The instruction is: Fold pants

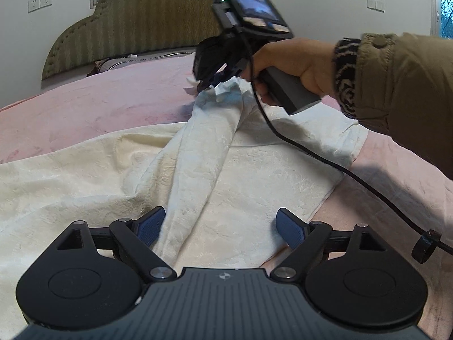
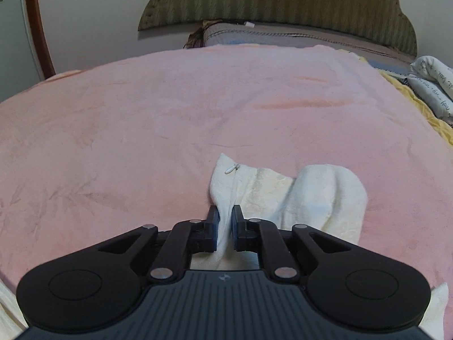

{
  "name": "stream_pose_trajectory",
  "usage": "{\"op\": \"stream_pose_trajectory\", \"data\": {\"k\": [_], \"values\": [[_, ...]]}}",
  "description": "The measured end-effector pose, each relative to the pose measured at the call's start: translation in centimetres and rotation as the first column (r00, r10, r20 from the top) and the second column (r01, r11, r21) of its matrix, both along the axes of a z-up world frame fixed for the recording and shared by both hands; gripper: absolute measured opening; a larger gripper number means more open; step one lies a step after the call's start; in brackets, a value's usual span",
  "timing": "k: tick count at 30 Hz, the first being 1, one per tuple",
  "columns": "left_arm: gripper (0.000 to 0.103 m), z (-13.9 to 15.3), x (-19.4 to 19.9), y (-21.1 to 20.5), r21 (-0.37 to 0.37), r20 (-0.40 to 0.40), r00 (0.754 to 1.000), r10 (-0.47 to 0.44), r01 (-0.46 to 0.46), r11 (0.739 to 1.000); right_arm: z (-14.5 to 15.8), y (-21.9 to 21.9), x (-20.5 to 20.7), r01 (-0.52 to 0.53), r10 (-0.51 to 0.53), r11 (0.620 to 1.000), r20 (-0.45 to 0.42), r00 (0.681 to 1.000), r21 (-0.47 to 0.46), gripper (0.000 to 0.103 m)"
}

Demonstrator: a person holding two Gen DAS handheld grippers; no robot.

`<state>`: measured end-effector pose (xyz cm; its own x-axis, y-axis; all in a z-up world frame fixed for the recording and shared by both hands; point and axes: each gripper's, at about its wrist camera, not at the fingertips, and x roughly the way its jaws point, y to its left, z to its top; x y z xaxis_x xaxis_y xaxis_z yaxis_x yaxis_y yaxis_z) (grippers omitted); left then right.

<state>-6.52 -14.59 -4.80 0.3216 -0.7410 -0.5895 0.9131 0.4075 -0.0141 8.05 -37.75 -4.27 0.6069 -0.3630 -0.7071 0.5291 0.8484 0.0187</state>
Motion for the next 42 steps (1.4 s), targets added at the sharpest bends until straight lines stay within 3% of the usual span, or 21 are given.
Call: {"op": "stream_pose_trajectory", "data": {"k": [4, 8, 11, 16, 18, 22, 23, 25, 28, 29, 30, 31, 34, 36, 37, 39, 40, 41, 42], "values": [[0.088, -0.1, 0.2, 0.2, -0.012, -0.011, 1.000, 0.003, -0.003, 1.000, 2.1, -0.4, -5.0, 0.060, -0.063, 0.998, 0.158, 0.986, 0.019, 0.008], [0.080, 0.1, 0.1, 0.5, -0.020, 0.005, 0.999, 0.037, -0.037, 0.999, 4.3, -1.5, -12.3, 0.139, -0.164, 0.985, 0.310, 0.936, 0.100, 0.008], [0.075, 0.4, -0.7, -0.1, 0.018, 0.074, 0.996, 0.053, -0.054, 0.998, 4.7, -2.4, -18.2, 0.172, -0.243, 0.963, 0.390, 0.888, 0.209, 0.008], [0.069, 0.7, -3.6, -2.1, 0.078, 0.297, 0.955, 0.015, -0.039, 0.996, 2.6, -3.1, -24.4, 0.201, -0.344, 0.913, 0.407, 0.846, 0.354, 0.008], [0.059, 0.6, -4.1, -3.0, 0.106, 0.351, 0.936, -0.008, -0.031, 0.994, 1.1, -3.6, -25.2, 0.214, -0.372, 0.894, 0.384, 0.845, 0.394, 0.008], [0.045, -0.1, -4.5, -4.5, 0.147, 0.379, 0.925, -0.038, -0.019, 0.989, -1.4, -4.8, -26.0, 0.223, -0.441, 0.830, 0.358, 0.823, 0.511, 0.015], [0.042, -0.1, -4.5, -4.7, 0.148, 0.383, 0.923, -0.039, -0.020, 0.989, -2.0, -5.2, -26.0, 0.221, -0.457, 0.813, 0.355, 0.816, 0.539, 0.019], [0.039, -0.2, -4.5, -5.1, 0.152, 0.384, 0.923, -0.038, -0.023, 0.988, -3.0, -6.0, -25.9, 0.224, -0.489, 0.779, 0.345, 0.801, 0.585, 0.042], [0.032, -0.3, -4.3, -5.3, 0.149, 0.368, 0.930, -0.028, -0.029, 0.988, -3.4, -6.8, -25.3, 0.186, -0.503, 0.763, 0.388, 0.772, 0.619, 0.048], [0.024, -0.2, -4.2, -5.3, 0.142, 0.349, 0.937, -0.023, -0.029, 0.989, -3.3, -7.0, -24.9, 0.188, -0.498, 0.769, 0.389, 0.775, 0.611, 0.045], [0.018, -0.2, -3.9, -5.2, 0.131, 0.323, 0.946, -0.013, -0.031, 0.991, -3.1, -7.2, -24.4, 0.186, -0.490, 0.777, 0.392, 0.779, 0.602, 0.023], [0.017, -0.1, -3.6, -5.2, 0.118, 0.300, 0.954, 0.006, -0.044, 0.992, -2.8, -7.4, -23.9, 0.180, -0.479, 0.782, 0.389, 0.787, 0.597, 0.010], [0.014, 0.9, -2.0, -4.9, 0.058, 0.281, 0.954, 0.108, -0.129, 0.990, -0.6, -7.7, -21.5, 0.137, -0.402, 0.827, 0.402, 0.823, 0.546, 0.009], [0.013, 2.8, -0.6, -4.2, -0.039, 0.270, 0.933, 0.238, -0.236, 0.971, 2.7, -6.9, -20.4, 0.079, -0.317, 0.886, 0.471, 0.823, 0.458, 0.009], [0.013, 3.8, -0.2, -3.5, -0.101, 0.267, 0.916, 0.298, -0.281, 0.954, 4.5, -6.4, -20.3, 0.033, -0.273, 0.911, 0.539, 0.797, 0.412, 0.009], [0.013, 6.0, -0.2, -2.0, -0.217, 0.281, 0.887, 0.366, -0.313, 0.925, 7.8, -5.0, -21.5, -0.079, -0.165, 0.950, 0.700, 0.695, 0.303, 0.009], [0.014, 6.6, -0.5, -1.4, -0.238, 0.297, 0.885, 0.359, -0.296, 0.925, 8.8, -4.4, -22.4, -0.106, -0.116, 0.965, 0.752, 0.648, 0.240, 0.009], [0.014, 6.9, -1.0, -1.5, -0.214, 0.322, 0.891, 0.321, -0.262, 0.941, 9.4, -3.8, -23.4, -0.113, -0.076, 0.976, 0.773, 0.629, 0.188, 0.009], [0.013, 6.7, -1.5, -1.6, -0.168, 0.331, 0.905, 0.266, -0.221, 0.961, 9.3, -3.5, -24.1, -0.078, -0.081, 0.981, 0.745, 0.662, 0.176, 0.009]]}}
